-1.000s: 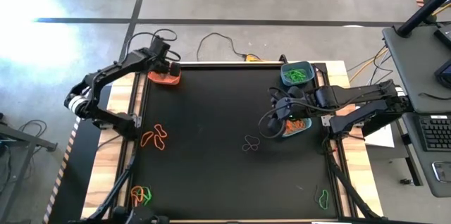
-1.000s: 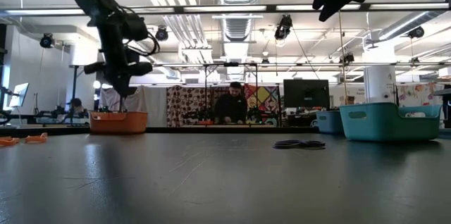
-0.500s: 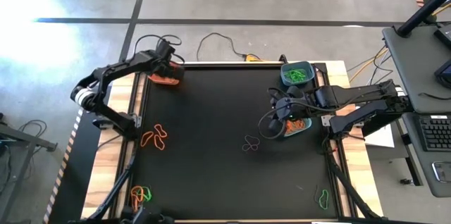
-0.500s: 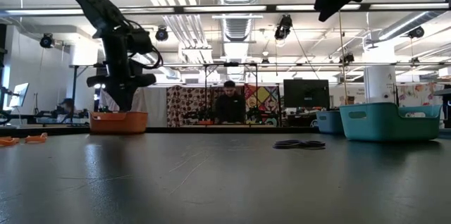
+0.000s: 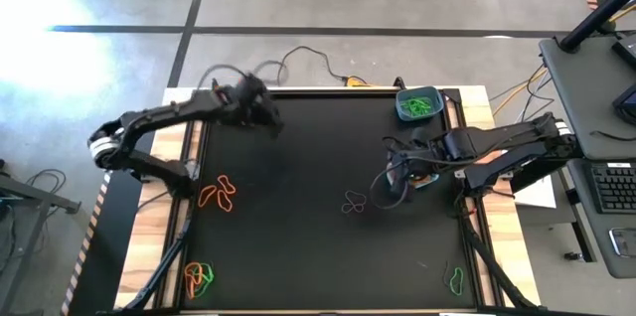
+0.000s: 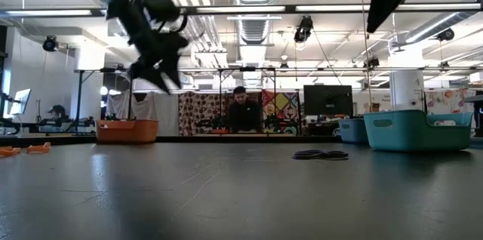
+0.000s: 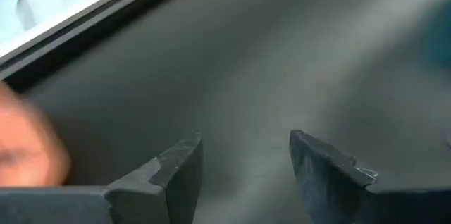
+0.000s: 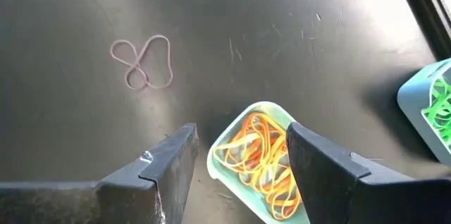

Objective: Sort rubber bands into baskets
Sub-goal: Put the purple rubber band into the orange bin

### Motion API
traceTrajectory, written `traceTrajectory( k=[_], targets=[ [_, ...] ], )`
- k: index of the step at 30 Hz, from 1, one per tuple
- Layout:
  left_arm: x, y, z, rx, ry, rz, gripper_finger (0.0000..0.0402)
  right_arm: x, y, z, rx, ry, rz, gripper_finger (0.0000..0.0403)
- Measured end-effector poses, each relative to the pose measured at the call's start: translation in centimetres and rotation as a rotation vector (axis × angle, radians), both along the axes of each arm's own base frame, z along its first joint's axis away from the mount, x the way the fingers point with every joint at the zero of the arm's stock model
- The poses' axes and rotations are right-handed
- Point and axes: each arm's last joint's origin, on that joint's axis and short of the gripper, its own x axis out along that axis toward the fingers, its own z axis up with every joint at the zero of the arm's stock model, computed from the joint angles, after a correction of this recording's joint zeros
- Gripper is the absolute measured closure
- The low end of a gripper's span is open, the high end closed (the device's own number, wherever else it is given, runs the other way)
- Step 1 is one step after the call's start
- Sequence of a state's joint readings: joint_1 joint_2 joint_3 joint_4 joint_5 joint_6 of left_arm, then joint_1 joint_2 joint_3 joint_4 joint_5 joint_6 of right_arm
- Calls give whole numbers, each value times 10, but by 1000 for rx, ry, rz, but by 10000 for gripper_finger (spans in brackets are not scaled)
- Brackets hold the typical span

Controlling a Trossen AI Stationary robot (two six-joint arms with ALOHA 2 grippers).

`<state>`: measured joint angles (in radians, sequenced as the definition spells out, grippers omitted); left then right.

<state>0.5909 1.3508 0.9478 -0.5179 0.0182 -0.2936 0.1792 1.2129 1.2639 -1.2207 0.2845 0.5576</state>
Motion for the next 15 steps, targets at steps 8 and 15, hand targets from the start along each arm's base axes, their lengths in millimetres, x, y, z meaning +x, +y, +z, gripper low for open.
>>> traceTrajectory(
  k=[8, 15],
  targets=[
    [77, -114, -27, 70, -155, -427, 205, 2, 3, -40, 6, 43, 53, 193],
    [139, -185, -52, 87, -298, -635, 204, -3, 23, -65, 33, 68, 189, 193]
  ],
)
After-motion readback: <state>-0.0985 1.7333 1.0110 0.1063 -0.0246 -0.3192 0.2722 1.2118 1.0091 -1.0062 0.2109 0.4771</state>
